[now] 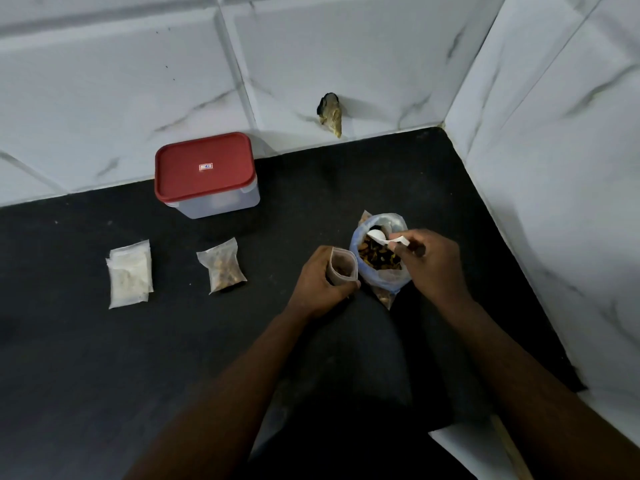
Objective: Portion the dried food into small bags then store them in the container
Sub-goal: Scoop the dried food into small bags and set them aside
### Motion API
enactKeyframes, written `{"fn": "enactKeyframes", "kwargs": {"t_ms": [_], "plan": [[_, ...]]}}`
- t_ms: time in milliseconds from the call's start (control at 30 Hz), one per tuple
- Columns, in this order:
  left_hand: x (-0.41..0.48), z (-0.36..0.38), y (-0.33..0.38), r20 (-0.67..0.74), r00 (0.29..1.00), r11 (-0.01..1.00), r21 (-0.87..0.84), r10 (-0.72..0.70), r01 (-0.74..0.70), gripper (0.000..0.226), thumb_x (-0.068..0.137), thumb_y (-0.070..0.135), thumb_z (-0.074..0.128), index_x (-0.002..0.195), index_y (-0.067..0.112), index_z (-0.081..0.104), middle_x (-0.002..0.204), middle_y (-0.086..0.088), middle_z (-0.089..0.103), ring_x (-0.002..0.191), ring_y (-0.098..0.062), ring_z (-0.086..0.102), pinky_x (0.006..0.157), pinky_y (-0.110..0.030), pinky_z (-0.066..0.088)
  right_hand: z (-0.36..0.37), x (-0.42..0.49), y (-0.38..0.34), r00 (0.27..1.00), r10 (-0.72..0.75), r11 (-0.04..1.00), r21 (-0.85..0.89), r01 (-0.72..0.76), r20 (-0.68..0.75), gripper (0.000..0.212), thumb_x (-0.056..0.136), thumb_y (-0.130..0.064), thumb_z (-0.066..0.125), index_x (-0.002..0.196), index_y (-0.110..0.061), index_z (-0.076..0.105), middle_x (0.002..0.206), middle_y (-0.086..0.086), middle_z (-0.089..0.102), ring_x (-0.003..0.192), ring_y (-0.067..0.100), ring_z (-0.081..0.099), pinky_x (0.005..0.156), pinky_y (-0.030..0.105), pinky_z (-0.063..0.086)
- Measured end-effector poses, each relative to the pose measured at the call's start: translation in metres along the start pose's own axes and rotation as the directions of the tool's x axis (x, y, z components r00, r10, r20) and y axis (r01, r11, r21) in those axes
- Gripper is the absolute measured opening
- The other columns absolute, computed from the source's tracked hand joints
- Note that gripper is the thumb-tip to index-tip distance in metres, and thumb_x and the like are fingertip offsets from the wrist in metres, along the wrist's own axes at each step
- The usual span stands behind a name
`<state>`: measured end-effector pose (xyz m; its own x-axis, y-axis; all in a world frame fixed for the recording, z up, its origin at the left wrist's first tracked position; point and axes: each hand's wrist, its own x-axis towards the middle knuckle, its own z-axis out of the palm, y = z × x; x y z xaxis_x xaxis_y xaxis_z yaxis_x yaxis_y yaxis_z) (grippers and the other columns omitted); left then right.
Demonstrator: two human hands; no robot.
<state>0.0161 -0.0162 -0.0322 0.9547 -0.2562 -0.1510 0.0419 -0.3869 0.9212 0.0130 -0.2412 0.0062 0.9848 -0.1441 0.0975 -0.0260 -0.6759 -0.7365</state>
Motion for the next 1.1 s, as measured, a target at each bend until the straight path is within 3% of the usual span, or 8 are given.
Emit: {"fn": "enactKeyframes", "kwargs": {"t_ms": [200, 300, 533, 800, 967, 1033, 1100], "plan": [[0.001, 0.0, -0.002, 0.009, 1.0, 1.0, -0.015, -0.017, 0.017, 0.048, 0.078, 0.018, 0.087, 0.12, 0.024, 0.063, 0.118, 0.01, 0.066, 0.107, 0.0, 0.064, 0.089, -0.018, 0.054, 0.0, 0.001, 0.002, 0.971, -0.18, 0.973, -0.121, 0.199, 0.155, 0.021, 0.089, -0.015, 0.074, 0.11, -0.015, 0.075, 0.108, -0.001, 0.073, 0.098, 0.003, 0.062, 0.084, 0.014, 0.048], [0.001, -0.001, -0.001, 0.016, 1.0, 1.0, -0.008, -0.022, 0.022, 0.048, 0.079, 0.018, 0.086, 0.12, 0.026, 0.062, 0.118, 0.01, 0.065, 0.108, 0.002, 0.063, 0.087, -0.014, 0.052, -0.011, 0.0, 0.003, 0.955, -0.182, 0.969, -0.12, 0.214, 0.234, 0.021, 0.088, -0.015, 0.076, 0.109, -0.016, 0.076, 0.107, 0.0, 0.073, 0.097, 0.006, 0.064, 0.086, 0.026, 0.055], [0.0, -0.001, -0.001, 0.011, 1.0, 1.0, -0.013, -0.019, 0.019, 0.049, 0.078, 0.015, 0.087, 0.118, 0.027, 0.062, 0.117, 0.009, 0.065, 0.106, 0.002, 0.063, 0.086, -0.012, 0.053, -0.017, 0.007, 0.004, 0.977, -0.194, 0.978, -0.061, 0.2, 0.085, 0.021, 0.088, -0.014, 0.077, 0.108, -0.013, 0.078, 0.099, 0.002, 0.075, 0.09, 0.009, 0.068, 0.079, 0.025, 0.056], [0.0, -0.003, 0.003, 0.05, 0.994, 0.995, -0.018, -0.099, 0.1, 0.047, 0.08, 0.015, 0.086, 0.115, 0.033, 0.061, 0.112, 0.012, 0.068, 0.103, 0.007, 0.064, 0.084, -0.013, 0.053, -0.002, -0.003, -0.005, 0.982, -0.112, 0.986, -0.108, 0.13, 0.152, 0.018, 0.088, -0.016, 0.076, 0.106, -0.013, 0.077, 0.102, 0.0, 0.076, 0.092, 0.003, 0.068, 0.081, 0.021, 0.057], [0.0, -0.004, 0.005, 0.073, 0.989, 0.991, -0.024, -0.128, 0.13, 0.046, 0.081, 0.012, 0.084, 0.111, 0.036, 0.059, 0.108, 0.016, 0.067, 0.099, 0.013, 0.063, 0.079, -0.009, 0.052, -0.005, -0.003, -0.01, 0.986, 0.122, 0.992, -0.054, -0.116, 0.116, 0.013, 0.089, -0.016, 0.075, 0.102, -0.021, 0.077, 0.09, -0.017, 0.068, 0.078, -0.012, 0.063, 0.066, 0.002, 0.048], [0.0, -0.004, 0.006, 0.088, 0.986, 0.989, -0.022, -0.144, 0.147, 0.047, 0.081, 0.012, 0.084, 0.113, 0.036, 0.059, 0.108, 0.017, 0.066, 0.098, 0.014, 0.062, 0.079, -0.01, 0.051, -0.003, 0.001, -0.012, 0.96, 0.262, 0.962, 0.05, -0.268, 0.096, 0.011, 0.089, -0.017, 0.075, 0.098, -0.023, 0.077, 0.085, -0.013, 0.073, 0.073, -0.005, 0.068, 0.062, 0.009, 0.052], [0.0, -0.004, 0.006, 0.096, 0.984, 0.988, -0.023, -0.15, 0.152, 0.047, 0.082, 0.012, 0.083, 0.114, 0.035, 0.059, 0.108, 0.016, 0.066, 0.098, 0.015, 0.062, 0.078, -0.01, 0.05, 0.001, 0.005, -0.016, 0.894, 0.429, 0.867, 0.221, -0.447, 0.126, 0.009, 0.088, -0.013, 0.075, 0.094, -0.02, 0.079, 0.077, -0.001, 0.076, 0.067, 0.008, 0.072, 0.062, 0.021, 0.058]]}}
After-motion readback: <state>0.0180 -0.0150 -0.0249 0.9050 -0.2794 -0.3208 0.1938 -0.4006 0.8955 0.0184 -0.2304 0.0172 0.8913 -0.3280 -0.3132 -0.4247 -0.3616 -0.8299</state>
